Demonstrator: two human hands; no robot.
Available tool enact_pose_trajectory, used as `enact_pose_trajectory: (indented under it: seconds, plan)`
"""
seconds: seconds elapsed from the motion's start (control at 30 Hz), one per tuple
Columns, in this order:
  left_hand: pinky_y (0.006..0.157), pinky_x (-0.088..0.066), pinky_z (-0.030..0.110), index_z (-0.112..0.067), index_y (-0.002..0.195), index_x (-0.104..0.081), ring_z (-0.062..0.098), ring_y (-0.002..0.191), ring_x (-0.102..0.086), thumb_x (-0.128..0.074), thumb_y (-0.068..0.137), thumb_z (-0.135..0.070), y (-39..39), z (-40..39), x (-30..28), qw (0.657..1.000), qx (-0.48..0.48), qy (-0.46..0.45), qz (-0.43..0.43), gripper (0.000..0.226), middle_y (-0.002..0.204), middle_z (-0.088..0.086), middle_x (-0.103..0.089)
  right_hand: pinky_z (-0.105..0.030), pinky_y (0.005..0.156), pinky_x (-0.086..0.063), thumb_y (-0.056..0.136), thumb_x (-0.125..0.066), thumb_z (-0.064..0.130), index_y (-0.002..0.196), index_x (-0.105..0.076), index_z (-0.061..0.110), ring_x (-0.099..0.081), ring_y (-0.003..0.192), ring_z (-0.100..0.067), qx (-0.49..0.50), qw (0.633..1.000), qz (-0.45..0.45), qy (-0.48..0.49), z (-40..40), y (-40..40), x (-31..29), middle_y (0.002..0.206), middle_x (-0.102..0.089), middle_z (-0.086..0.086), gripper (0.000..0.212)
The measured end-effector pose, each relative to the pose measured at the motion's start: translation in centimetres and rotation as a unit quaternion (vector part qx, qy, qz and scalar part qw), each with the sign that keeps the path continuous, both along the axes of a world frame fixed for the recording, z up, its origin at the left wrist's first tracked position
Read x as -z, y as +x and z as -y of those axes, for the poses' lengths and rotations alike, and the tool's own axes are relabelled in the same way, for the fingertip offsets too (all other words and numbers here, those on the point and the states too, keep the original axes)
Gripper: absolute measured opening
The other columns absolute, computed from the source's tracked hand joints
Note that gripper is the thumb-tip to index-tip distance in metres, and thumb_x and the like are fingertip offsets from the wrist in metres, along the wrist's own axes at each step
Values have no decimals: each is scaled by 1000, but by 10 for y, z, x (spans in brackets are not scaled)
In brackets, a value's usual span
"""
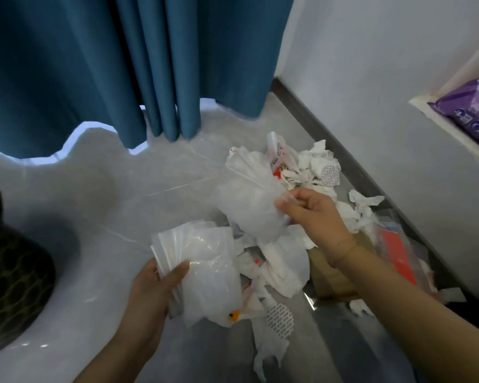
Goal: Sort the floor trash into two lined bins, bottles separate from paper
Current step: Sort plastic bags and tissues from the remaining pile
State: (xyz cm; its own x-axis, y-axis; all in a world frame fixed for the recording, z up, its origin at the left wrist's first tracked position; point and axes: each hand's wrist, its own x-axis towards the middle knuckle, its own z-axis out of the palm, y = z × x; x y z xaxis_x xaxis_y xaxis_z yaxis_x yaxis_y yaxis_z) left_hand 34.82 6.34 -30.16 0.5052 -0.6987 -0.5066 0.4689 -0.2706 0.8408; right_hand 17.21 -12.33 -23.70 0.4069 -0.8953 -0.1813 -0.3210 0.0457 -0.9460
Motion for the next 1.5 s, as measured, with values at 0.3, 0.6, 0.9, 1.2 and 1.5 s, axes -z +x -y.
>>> enact_pose_trajectory:
  seconds: [0.3, 0.6, 0.9, 1.2, 1.5]
  plan:
    - [85, -53, 45, -6, 113, -62, 30, 96, -67, -60, 86, -3, 2, -36, 9, 1000, -27, -2, 17, 27, 105, 14, -70, -22, 61, -42, 80, -72, 12, 78, -55, 5, -48, 70, -15, -89, 996, -2, 30, -68, 27, 15, 75, -54, -6, 19]
    - [90, -51, 51, -5, 123, -54, 32, 105, -63, -65, 73, -29, -6, -40, 19, 998, -48, -26, -8, 56, 113, 16, -65, -9, 62, -34, 81, -70, 12, 65, -41, 24, -43, 66, -2, -169, 979, -73, -92, -116, 44, 55, 66, -44, 12, 35]
    - [94, -50, 50, -4, 130, -49, 35, 109, -60, -50, 93, 1, -3, -39, 33, 992, -112, 5, -55, 37, 119, 19, -62, -19, 63, -42, 77, -66, -2, 70, -47, 12, -54, 80, -16, -149, 955, -95, -237, -84, 44, 39, 87, -57, -2, 24]
    - [81, -58, 37, -4, 128, -52, 30, 101, -66, -48, 95, -8, -7, -45, 25, 991, -80, -35, -102, 34, 112, 15, -68, -28, 74, -51, 84, -68, 27, 81, -60, 18, -57, 82, -16, -233, 963, -81, 109, -119, 57, 67, 82, -60, 2, 12]
    - [92, -51, 48, -10, 133, -47, 31, 112, -61, -58, 86, -17, -9, -53, 29, 987, -29, -56, -150, 49, 123, 13, -63, -47, 90, -51, 92, -57, 25, 113, -56, 2, -61, 105, -34, -173, 957, -65, 223, -118, 58, 71, 112, -64, -19, 31]
